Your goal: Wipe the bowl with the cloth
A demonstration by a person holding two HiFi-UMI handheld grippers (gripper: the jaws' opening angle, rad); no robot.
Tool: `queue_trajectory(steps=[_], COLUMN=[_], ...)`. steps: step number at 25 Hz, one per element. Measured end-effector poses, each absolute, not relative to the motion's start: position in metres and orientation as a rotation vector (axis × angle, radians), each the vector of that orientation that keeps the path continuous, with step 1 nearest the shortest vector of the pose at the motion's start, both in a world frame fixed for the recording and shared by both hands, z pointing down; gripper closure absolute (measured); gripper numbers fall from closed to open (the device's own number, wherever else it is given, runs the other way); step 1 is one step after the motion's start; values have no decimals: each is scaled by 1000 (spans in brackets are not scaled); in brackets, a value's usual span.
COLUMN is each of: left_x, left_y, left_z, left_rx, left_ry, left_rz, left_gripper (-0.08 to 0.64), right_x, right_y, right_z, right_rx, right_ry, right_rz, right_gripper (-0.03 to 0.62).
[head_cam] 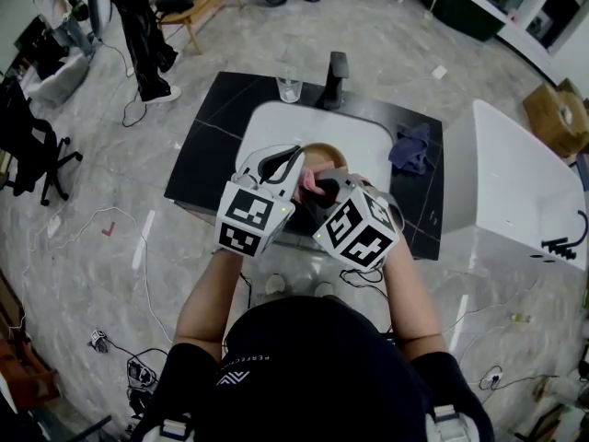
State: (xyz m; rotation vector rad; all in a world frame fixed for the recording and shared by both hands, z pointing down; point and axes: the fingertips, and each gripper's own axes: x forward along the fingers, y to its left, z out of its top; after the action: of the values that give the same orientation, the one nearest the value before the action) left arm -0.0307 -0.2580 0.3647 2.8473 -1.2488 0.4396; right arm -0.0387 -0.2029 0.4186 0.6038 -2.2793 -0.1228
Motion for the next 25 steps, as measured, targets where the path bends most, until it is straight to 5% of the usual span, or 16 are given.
queue_trajectory(steps=[25], left_x=[-71], left_y=[-260], left_z=[394], left_rx=[2734], left_ry=[-1472], left_rz=[368], left_gripper=[543], right_x=[-34], right_y=[-195], right_z=[400], right_rx=[641], right_ry=[-2423], right_rz=[-32], right_gripper=[545])
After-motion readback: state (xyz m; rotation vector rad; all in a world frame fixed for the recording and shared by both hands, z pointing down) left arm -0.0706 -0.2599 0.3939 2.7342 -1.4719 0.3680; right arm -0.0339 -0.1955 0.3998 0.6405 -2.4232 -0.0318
